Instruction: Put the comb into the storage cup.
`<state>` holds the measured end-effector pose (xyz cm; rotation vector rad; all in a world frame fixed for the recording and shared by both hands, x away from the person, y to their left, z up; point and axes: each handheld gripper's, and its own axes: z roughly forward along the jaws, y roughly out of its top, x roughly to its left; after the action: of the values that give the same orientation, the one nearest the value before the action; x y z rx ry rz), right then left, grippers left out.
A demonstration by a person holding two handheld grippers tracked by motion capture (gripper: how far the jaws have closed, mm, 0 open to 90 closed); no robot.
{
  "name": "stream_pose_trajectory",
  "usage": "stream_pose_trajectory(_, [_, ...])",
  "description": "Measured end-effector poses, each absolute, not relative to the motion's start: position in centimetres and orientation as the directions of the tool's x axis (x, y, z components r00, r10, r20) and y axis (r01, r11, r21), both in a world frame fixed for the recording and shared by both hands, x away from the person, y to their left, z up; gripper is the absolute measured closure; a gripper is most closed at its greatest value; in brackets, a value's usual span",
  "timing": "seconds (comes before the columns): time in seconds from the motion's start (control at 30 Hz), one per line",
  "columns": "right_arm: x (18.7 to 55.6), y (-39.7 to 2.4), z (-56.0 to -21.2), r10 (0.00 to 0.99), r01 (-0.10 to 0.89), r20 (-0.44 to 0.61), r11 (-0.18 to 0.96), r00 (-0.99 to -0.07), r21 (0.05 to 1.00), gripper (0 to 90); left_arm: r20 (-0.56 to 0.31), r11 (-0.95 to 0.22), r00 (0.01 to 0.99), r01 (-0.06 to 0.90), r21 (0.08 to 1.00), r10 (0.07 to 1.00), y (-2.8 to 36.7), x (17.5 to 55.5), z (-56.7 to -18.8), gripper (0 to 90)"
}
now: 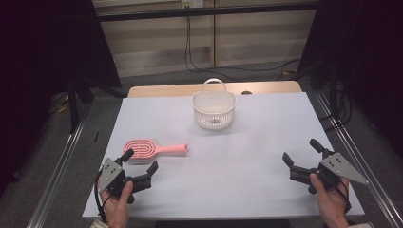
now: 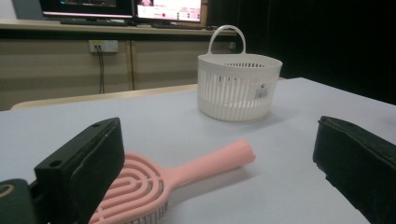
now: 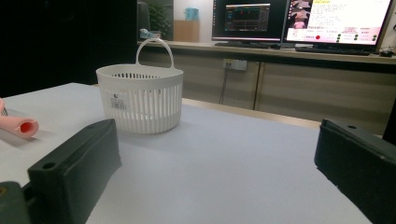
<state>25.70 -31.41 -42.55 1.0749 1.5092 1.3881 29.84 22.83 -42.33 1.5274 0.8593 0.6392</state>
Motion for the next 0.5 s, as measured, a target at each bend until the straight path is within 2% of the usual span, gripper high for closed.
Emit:
stream_pose_trajectory(0.2, [25.76, -31.44, -42.6, 0.947, 0.066, -0.011, 0.034, -0.321, 0.997, 0.0, -0.05, -0.054, 0.578, 0.162, 0.985, 0.815, 22.63, 29.89, -42.24, 2.9])
stream_pose_trajectory(0.5, [25.88, -31.43, -42.71, 0.944, 0.076, -0.002, 0.029, -0.33, 0.997, 0.0, -0.066, -0.066, 0.595, 0.197, 0.978, 0.801, 21.86, 30.35, -41.65, 3.3])
